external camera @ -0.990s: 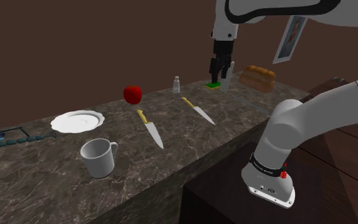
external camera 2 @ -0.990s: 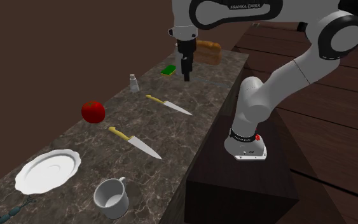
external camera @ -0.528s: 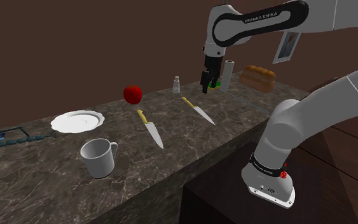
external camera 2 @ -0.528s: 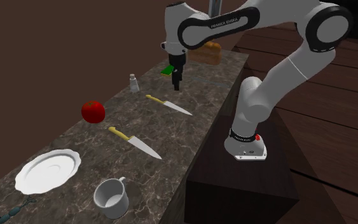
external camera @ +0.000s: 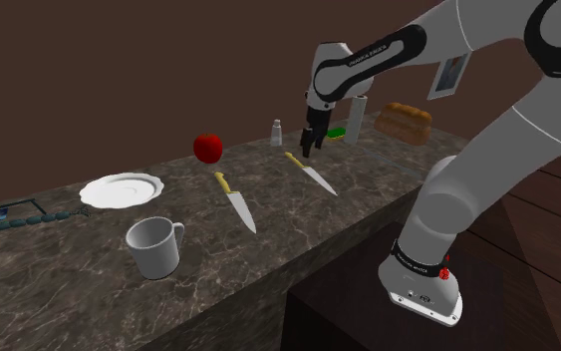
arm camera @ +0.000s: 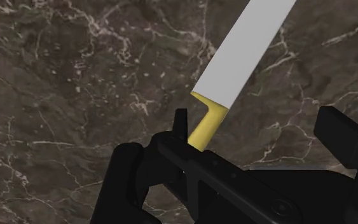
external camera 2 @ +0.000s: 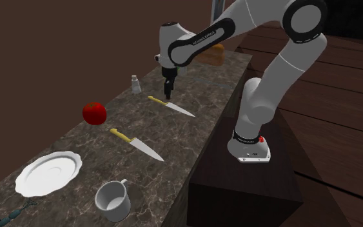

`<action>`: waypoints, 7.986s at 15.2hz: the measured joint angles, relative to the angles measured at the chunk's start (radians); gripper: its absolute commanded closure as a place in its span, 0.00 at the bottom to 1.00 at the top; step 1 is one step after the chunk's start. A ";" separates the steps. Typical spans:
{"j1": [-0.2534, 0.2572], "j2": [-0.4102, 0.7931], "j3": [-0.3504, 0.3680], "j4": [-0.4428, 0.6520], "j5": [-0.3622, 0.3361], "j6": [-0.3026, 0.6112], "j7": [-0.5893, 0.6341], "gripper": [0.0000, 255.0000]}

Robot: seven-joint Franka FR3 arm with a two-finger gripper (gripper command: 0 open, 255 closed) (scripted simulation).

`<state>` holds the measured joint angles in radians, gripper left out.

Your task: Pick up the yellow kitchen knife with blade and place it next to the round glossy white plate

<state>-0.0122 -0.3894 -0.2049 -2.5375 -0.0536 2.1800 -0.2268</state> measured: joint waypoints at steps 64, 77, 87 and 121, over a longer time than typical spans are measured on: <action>0.149 0.153 0.203 0.246 0.074 -0.061 0.282 1.00; 0.271 0.412 0.365 0.539 0.049 -0.091 0.579 1.00; 0.372 0.657 0.426 0.845 -0.023 -0.161 0.761 1.00; 0.376 0.711 0.421 0.743 -0.041 -0.005 0.777 0.00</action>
<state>0.3635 0.3214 0.2159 -1.7950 -0.0949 2.1747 0.5500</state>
